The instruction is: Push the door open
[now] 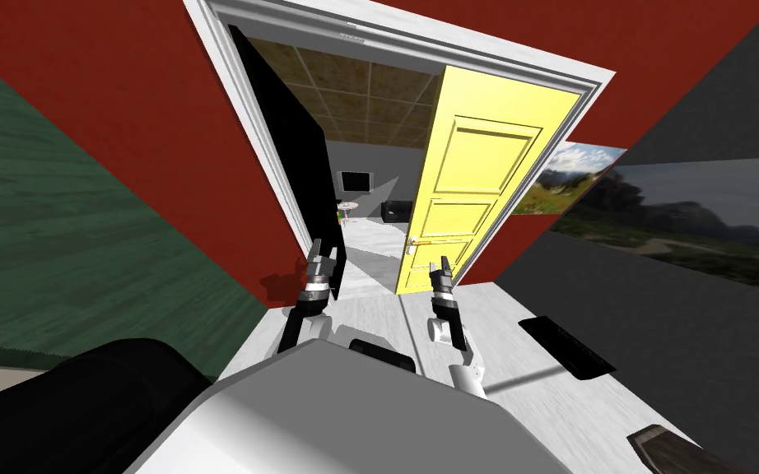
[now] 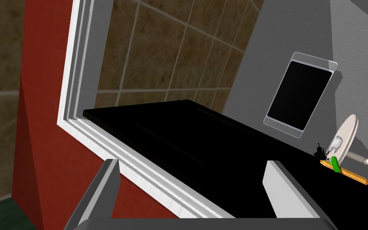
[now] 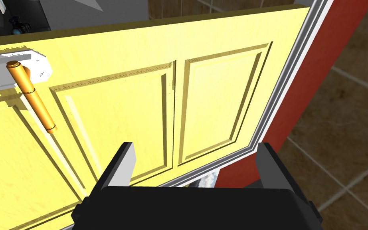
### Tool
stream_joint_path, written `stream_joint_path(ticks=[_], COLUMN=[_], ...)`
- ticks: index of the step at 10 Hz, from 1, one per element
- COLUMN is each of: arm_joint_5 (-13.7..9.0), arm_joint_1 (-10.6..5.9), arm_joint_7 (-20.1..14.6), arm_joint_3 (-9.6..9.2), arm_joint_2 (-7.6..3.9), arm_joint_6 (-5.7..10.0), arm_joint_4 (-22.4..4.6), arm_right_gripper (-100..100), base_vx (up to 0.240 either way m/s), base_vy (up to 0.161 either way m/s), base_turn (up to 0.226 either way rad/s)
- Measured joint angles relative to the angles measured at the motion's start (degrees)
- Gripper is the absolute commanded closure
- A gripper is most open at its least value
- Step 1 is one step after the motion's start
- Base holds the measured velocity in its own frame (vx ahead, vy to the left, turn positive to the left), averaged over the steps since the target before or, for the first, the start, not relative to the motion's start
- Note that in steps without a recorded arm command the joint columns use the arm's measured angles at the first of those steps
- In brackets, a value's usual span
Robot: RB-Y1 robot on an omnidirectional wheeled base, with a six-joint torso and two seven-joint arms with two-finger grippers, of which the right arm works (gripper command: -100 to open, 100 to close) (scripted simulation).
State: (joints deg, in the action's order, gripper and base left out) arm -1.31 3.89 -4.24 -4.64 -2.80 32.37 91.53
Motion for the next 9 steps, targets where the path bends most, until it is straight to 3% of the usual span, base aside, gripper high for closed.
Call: stream_joint_path(ticks=[4, 9], arm_joint_5=[0.1, 0.5], arm_joint_1=[-3.41, -7.76], arm_joint_7=[-0.6, -0.7], arm_joint_3=[-0.22, -0.65], arm_joint_2=[-0.40, -0.05], arm_joint_6=[-1.01, -1.31], arm_joint_4=[-5.1, -13.0], arm_right_gripper=[-100, -100], base_vx=[0.041, 0.043], base_vy=[-0.049, -0.051], base_turn=[0.017, 0.019])
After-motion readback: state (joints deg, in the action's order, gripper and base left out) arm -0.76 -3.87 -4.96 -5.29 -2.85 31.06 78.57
